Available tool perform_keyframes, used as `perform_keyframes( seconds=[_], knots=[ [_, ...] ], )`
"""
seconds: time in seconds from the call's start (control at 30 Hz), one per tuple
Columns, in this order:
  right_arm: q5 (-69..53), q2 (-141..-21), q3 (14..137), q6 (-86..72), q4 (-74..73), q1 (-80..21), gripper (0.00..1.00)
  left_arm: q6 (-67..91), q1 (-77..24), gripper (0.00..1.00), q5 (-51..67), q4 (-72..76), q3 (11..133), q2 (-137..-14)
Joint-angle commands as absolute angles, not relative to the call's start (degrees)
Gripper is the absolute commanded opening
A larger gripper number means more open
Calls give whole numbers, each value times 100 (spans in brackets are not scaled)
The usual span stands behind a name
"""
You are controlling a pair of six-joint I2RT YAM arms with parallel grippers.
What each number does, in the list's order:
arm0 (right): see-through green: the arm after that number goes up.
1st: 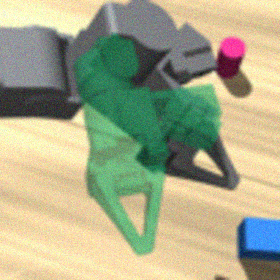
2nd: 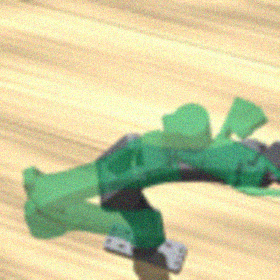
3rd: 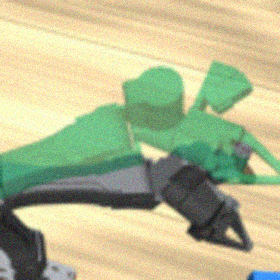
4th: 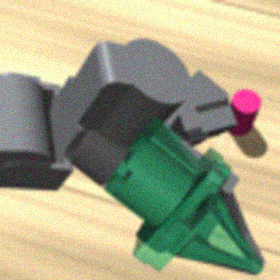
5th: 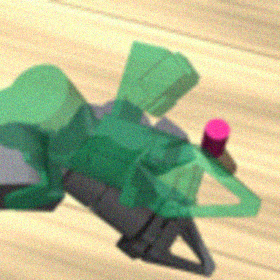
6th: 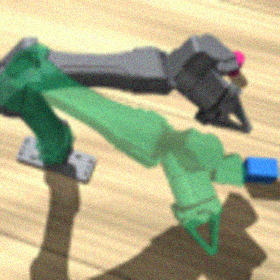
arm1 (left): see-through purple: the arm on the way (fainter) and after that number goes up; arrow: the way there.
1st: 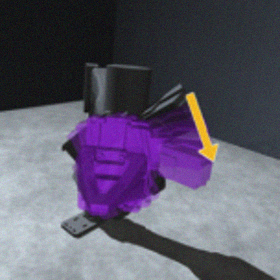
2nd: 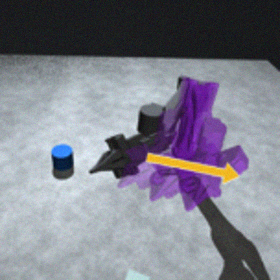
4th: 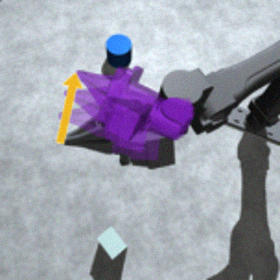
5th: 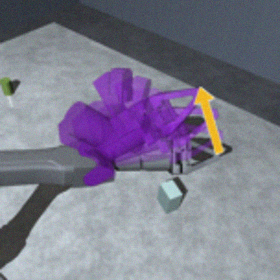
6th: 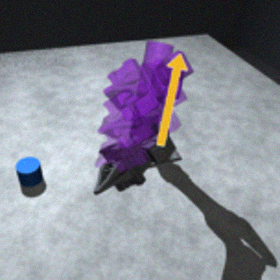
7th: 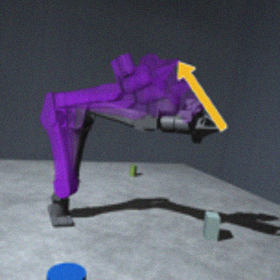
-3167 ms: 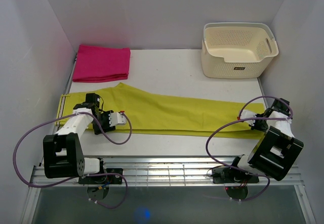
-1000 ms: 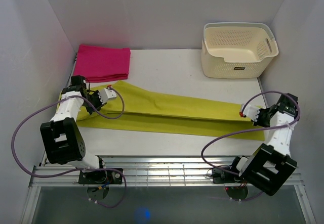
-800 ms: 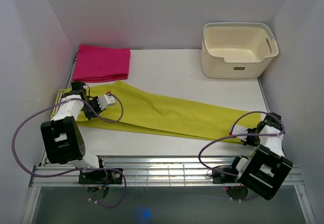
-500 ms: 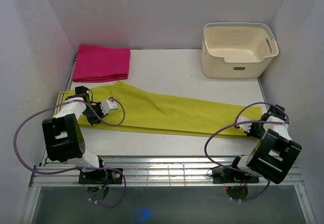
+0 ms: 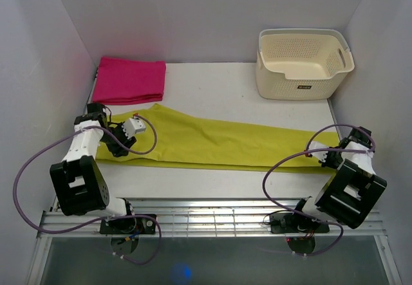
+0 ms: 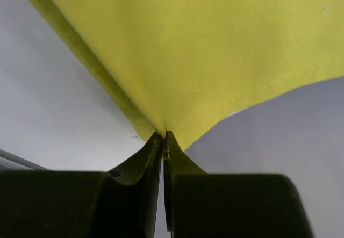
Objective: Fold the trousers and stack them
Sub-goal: Fold the trousers
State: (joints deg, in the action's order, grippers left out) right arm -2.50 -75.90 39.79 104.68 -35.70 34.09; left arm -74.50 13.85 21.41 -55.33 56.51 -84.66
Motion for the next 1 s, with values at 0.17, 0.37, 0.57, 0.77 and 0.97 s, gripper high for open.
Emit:
perform_keyframes(
  seconds=[0.17, 0.37, 0.57, 0.77, 0.97],
  knots=[
    [-112, -7744, 5017, 10705, -3829, 3604, 52, -5986, 1485, 61, 2892, -5766, 6223, -7804],
    [-1141, -7225, 5992, 9951, -5333, 2991, 78, -4695, 1958, 61, 2707, -5194, 6266, -8181],
    [-1608, -7066, 6082, 7615, -5547, 1140, 73, -2745, 2591, 61, 3023, -4931, 6618, -8473],
    [-1898, -7971, 6284, 4872, -4782, -796, 63, -1662, 3662, 64, 3261, -4895, 6662, -8482],
    [-1653, -8560, 6030, 4026, -4281, -1590, 57, -1696, 4533, 72, 2787, -4834, 6566, -8367]
  ],
)
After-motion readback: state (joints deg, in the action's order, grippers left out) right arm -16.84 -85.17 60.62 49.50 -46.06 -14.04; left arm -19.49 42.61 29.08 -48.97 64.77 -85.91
